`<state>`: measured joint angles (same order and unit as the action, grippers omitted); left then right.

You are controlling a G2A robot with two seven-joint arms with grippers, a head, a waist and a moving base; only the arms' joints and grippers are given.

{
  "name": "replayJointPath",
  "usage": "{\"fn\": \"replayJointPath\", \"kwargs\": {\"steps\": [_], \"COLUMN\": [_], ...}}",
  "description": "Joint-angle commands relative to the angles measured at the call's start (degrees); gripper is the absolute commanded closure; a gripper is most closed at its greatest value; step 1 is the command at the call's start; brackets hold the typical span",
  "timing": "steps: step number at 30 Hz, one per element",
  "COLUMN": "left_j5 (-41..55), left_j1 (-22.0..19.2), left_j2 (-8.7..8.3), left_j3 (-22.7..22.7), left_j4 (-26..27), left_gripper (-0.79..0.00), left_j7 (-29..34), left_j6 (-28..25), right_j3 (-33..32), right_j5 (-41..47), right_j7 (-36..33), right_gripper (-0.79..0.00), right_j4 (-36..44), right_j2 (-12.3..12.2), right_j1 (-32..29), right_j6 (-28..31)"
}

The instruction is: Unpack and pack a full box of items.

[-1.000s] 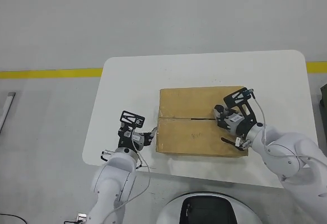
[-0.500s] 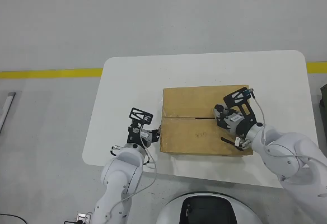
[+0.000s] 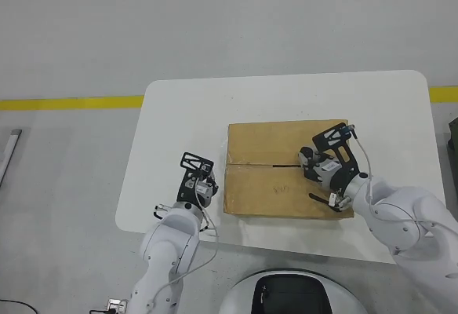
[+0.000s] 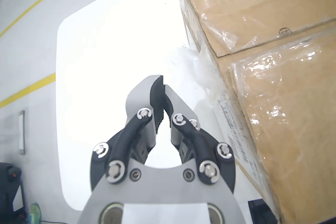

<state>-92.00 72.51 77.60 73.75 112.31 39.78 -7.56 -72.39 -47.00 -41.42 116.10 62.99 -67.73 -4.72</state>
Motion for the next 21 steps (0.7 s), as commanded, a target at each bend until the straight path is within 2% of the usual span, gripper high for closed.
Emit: {"fn": "replayJointPath", "kwargs": {"steps": [1,2,3,4,5,6,12,21], "left_j5": [0.14,0.16,0.11,-0.16,-0.61,-1.03,-4.33,-3.33], "left_j1": [0.06,0.08,0.12,0.18,0.33,0.57,3.0,3.36], "left_j2": [0.0,0.0,-0.01,-0.04,-0.09,-0.15,-0.78,-0.73], "left_j3": [-0.08,-0.1,-0.11,-0.08,0.07,0.27,3.19,3.18], "left_j4": [0.1,0.23,0.35,0.49,0.58,0.61,2.26,2.05], "left_gripper": [0.0,0.0,-0.077,-0.246,-0.588,-0.785,-0.785,-0.785], "left_j7": [-0.02,-0.04,-0.01,0.11,0.25,0.38,0.21,-0.25], "left_j6": [-0.11,-0.07,-0.06,-0.17,-0.28,-0.45,-1.92,-1.59], "right_j3": [-0.08,-0.13,-0.18,-0.24,-0.28,-0.29,-0.63,-1.94], "right_j5": [-0.09,-0.11,-0.12,-0.16,-0.21,-0.25,-0.42,-0.43], "right_j7": [-0.17,-0.23,-0.28,-0.3,-0.3,-0.32,-0.51,-1.11], "right_gripper": [0.0,0.0,0.0,0.0,0.0,0.0,0.0,0.0], "right_j4": [0.11,0.19,0.26,0.31,0.39,0.46,0.76,0.37], "right_j2": [0.02,0.03,0.04,0.05,0.07,0.08,0.14,0.12], "right_j1": [-0.08,-0.13,-0.18,-0.24,-0.31,-0.36,-0.53,-0.41], "right_j6": [0.01,0.01,0.01,-0.03,-0.11,-0.13,0.0,0.81]}}
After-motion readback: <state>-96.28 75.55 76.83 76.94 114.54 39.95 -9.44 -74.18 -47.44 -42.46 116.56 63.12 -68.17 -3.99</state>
